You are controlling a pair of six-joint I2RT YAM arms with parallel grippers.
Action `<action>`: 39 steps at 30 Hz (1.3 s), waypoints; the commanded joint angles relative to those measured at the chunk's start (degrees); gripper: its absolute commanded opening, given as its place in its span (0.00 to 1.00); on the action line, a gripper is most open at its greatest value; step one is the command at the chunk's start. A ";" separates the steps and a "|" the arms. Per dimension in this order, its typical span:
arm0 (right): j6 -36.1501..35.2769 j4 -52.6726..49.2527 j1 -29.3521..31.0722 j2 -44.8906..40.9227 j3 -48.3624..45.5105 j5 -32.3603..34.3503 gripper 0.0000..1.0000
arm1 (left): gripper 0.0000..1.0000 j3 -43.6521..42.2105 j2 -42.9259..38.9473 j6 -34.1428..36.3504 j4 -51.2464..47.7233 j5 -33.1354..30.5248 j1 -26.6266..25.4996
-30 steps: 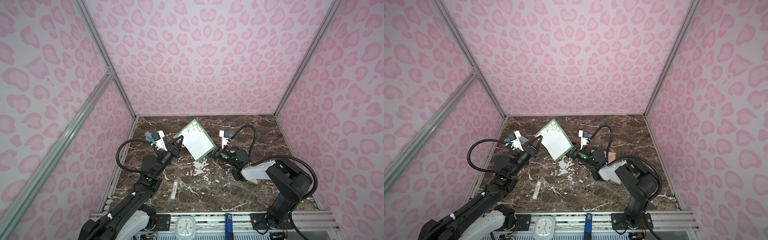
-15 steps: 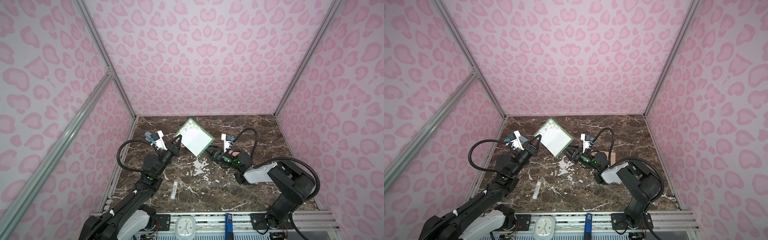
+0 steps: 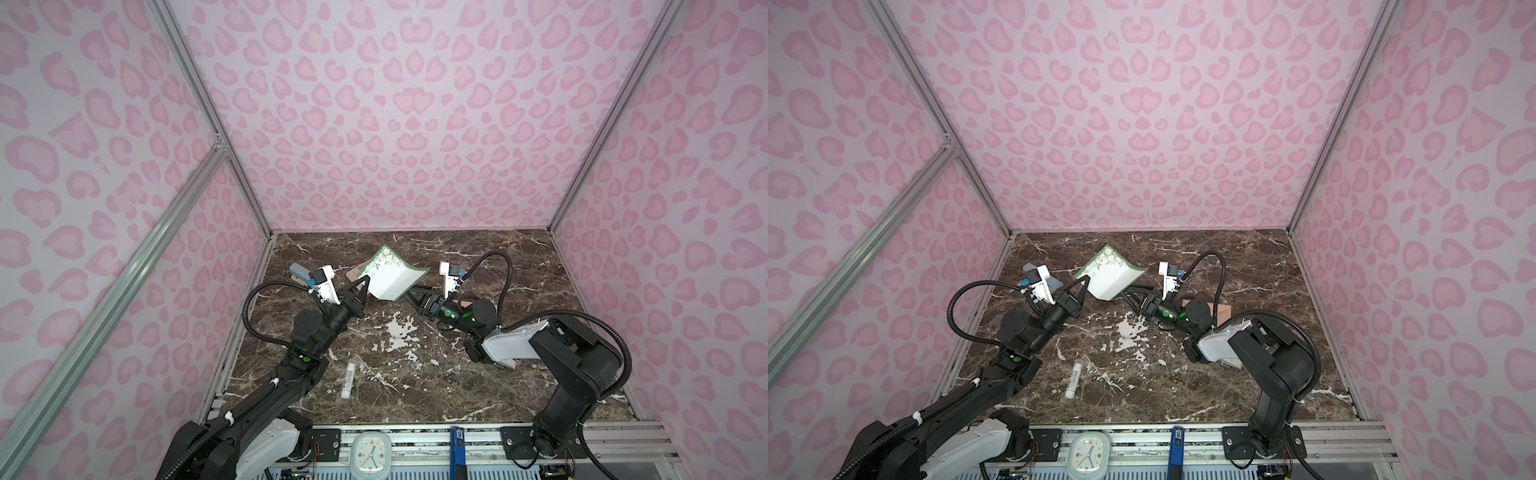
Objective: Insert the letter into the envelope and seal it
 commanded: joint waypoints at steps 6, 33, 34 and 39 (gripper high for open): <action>1.07 2.45 -0.09 2.54 2.80 1.09 0.61 | 0.04 0.64 -0.06 0.37 2.75 0.54 -2.21; 3.92 2.53 0.26 2.86 4.43 1.12 0.37 | 0.04 -0.79 1.49 1.23 6.43 1.84 -4.37; 3.88 2.53 0.24 2.82 4.49 1.04 0.35 | 0.04 -0.75 1.44 1.33 6.28 1.84 -4.37; 4.00 2.47 0.24 2.57 4.34 0.94 0.28 | 0.04 -0.77 1.00 1.76 5.93 1.81 -4.37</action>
